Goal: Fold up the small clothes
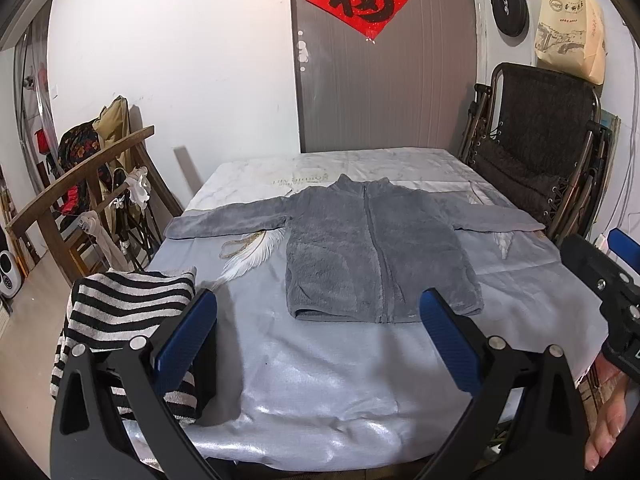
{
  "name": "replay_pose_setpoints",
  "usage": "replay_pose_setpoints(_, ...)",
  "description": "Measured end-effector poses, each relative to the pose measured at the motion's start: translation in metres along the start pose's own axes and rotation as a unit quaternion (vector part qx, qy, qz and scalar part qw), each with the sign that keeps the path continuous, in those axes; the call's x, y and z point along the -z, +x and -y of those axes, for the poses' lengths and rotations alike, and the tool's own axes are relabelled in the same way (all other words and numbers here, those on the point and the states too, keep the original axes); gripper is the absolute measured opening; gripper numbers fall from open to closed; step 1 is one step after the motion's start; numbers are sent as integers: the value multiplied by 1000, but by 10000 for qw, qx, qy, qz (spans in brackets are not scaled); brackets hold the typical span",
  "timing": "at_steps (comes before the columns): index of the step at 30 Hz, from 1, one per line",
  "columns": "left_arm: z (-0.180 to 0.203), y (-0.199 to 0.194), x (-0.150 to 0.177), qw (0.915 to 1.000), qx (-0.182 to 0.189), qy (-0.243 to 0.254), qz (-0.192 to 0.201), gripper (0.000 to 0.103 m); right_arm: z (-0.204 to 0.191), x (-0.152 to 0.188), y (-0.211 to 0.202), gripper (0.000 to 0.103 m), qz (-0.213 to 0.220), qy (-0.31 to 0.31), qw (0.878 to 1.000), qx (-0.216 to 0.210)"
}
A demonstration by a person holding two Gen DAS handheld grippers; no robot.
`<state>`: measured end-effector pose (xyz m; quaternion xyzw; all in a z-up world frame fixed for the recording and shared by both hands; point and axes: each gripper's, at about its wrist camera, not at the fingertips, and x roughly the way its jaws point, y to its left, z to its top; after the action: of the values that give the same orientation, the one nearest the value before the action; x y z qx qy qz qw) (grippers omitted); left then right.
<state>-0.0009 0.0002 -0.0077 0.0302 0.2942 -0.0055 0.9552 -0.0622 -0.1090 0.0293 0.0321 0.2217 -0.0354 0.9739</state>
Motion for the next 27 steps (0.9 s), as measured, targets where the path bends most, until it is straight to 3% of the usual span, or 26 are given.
replay_pose_setpoints(27,3,0,1,10000,-9,70,-36,99,-2,1,2,100,-42,-38,10000,-19)
